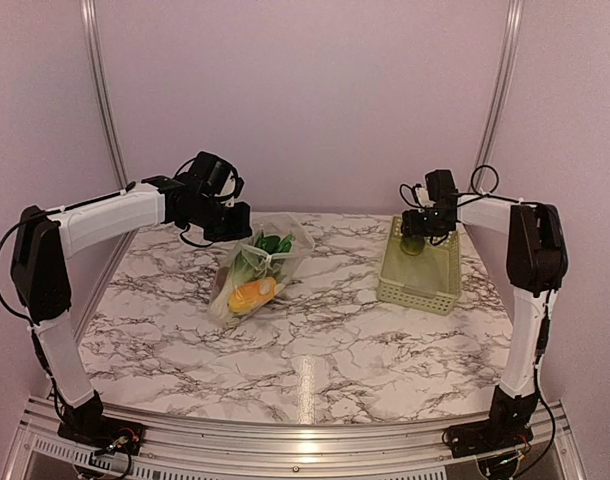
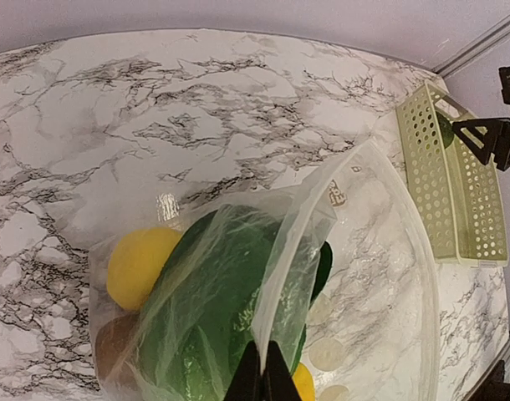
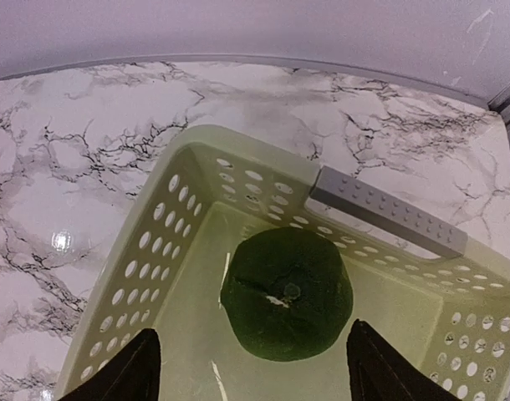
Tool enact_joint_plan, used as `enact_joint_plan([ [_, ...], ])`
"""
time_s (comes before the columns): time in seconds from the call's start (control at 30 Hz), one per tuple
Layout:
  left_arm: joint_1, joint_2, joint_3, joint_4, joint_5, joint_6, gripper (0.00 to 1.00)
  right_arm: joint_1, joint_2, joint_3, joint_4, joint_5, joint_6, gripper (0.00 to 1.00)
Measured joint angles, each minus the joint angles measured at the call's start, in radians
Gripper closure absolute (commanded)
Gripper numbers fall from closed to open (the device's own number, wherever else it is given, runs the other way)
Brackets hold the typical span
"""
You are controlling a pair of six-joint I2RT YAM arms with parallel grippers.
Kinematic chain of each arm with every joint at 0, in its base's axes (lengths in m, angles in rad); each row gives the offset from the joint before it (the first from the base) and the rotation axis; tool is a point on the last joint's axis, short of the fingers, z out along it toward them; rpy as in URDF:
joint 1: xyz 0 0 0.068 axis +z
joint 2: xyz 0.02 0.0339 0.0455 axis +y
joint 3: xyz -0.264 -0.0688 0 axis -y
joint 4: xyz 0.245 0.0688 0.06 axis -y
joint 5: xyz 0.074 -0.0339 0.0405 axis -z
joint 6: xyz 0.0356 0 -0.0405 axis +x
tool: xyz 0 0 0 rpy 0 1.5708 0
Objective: Open the zip-top bag and remove the fake food
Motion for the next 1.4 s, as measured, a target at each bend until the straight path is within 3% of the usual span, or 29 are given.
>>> enact_joint_plan([
  [0.43,0.0,0.0,-0.023,0.037,0.05,0.021,1.0,0.037,-0.055,0.039,-0.027,-0.163,-0.003,0.3],
  [0.67,-0.012,-0.019,-0.096,0.077,0.124,0.048,1.0,0.204,-0.161,0.045,0.014,-0.302,0.0,0.35],
  [1.03,-0.02,-0.032,-0.113,0.108,0.164,0.045,1.0,0.437,-0.166,0.056,0.076,-0.475,0.101,0.42],
  [1.4,-0.02,-0.041,-0.164,0.142,0.248,0.048,1.0,0.584,-0.053,0.046,0.112,-0.537,0.007,0.62],
])
